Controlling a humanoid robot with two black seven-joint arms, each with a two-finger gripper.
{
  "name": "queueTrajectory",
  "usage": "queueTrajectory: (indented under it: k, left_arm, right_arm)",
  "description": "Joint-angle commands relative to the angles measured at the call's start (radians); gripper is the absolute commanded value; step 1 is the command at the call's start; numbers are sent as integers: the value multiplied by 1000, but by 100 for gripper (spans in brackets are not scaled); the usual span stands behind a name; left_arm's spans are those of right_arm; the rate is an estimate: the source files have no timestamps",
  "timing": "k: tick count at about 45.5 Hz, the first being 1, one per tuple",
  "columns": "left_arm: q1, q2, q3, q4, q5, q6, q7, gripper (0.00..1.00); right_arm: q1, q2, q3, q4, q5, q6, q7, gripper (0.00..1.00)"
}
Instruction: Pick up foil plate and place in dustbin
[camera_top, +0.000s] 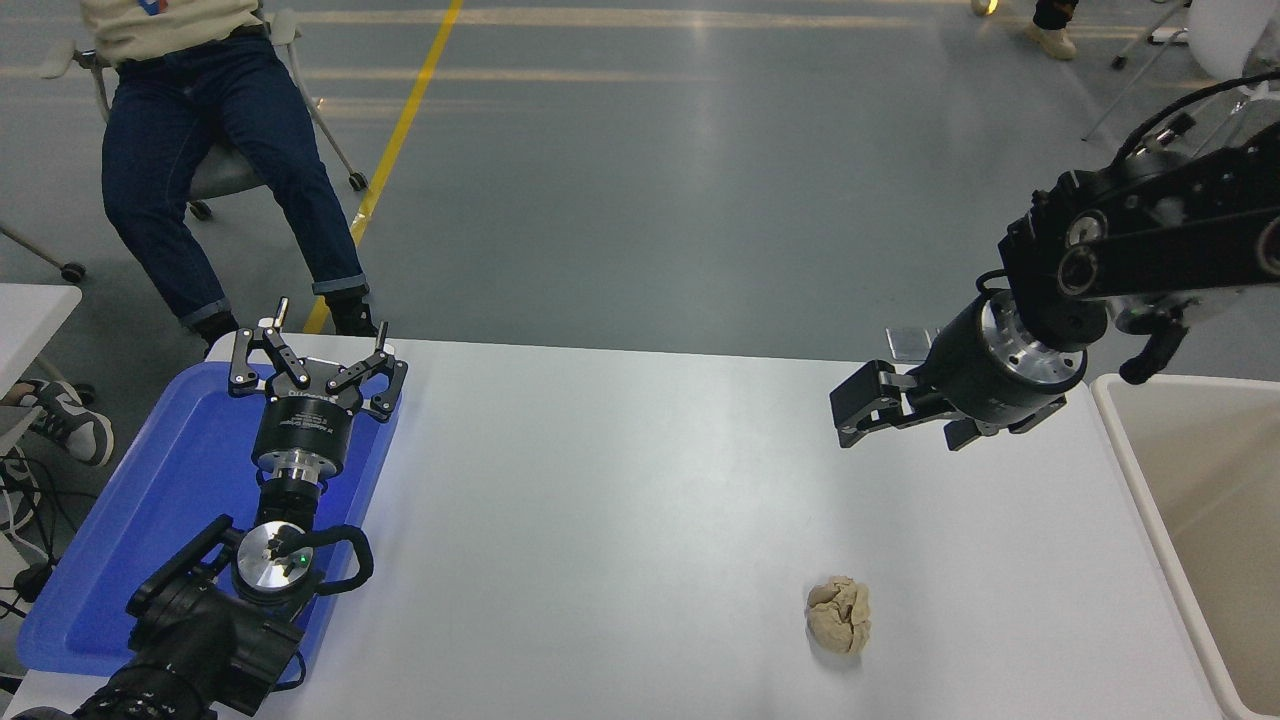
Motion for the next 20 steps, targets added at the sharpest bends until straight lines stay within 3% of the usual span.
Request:
queueTrajectory:
  k: [1,20]
  left_arm:
    - [0,0,0,0,0,-1,0,100]
    - [0,0,0,0,0,-1,0,100]
  right_arm:
    - [11,28,-9,-2,-19,51,-1,100]
    - [29,22,-38,-2,-56,72,-1,100]
